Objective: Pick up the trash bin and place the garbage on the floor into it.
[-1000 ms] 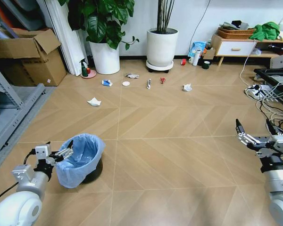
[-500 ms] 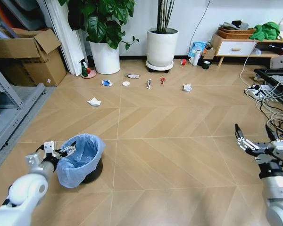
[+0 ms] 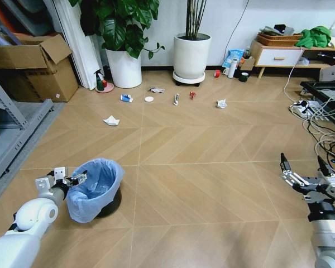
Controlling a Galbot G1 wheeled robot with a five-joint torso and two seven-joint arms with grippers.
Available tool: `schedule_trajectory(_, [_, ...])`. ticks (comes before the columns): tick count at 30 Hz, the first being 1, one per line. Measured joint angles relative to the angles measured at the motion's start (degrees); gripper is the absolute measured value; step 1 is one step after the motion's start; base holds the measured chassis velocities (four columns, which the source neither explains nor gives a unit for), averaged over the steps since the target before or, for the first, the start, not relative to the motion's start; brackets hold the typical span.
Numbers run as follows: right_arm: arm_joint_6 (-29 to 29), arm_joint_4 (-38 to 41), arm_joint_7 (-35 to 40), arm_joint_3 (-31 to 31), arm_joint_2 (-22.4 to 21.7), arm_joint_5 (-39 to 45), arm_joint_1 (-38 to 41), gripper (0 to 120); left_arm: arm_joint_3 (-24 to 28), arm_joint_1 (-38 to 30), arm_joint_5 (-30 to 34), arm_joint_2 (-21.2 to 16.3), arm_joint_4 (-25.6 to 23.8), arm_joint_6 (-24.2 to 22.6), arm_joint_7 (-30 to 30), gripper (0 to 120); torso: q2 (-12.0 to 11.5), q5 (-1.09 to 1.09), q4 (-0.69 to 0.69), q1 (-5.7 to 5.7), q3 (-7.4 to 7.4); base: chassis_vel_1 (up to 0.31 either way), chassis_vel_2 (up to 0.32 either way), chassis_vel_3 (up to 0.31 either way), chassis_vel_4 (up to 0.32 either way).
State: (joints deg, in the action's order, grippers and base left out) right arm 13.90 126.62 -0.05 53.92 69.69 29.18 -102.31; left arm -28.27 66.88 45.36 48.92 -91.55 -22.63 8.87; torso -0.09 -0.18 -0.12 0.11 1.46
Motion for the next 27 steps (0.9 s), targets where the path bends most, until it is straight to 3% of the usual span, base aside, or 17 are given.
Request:
schedule_trajectory(10, [-0.74, 1.43, 0.24, 0.22, -0.84, 0.51, -0.29, 100, 1.88, -1.03, 0.21, -2.27, 2.17, -5.97, -1.29, 34, 0.0, 0.01, 0.0, 0.0, 0.0, 0.0, 0.0, 0.0, 0.0])
schedule_trajectory(20, [-1.02, 1.74, 0.41, 0.25, -1.18, 0.92, -0.23, 100, 1.16, -0.37, 0.89, -2.16, 1.75, -6.32, -2.17, 0, 0.0, 0.0, -0.01, 0.0, 0.0, 0.0, 0.0, 0.0, 0.0])
schedule_trajectory(27, [-1.0, 1.73, 0.41, 0.27, -1.0, 0.9, -0.4, 100, 0.49, 0.13, 1.86, -1.65, 1.45, -6.22, -2.17, 0, 0.0, 0.02, 0.0, 0.0, -0.01, 0.0, 0.0, 0.0, 0.0])
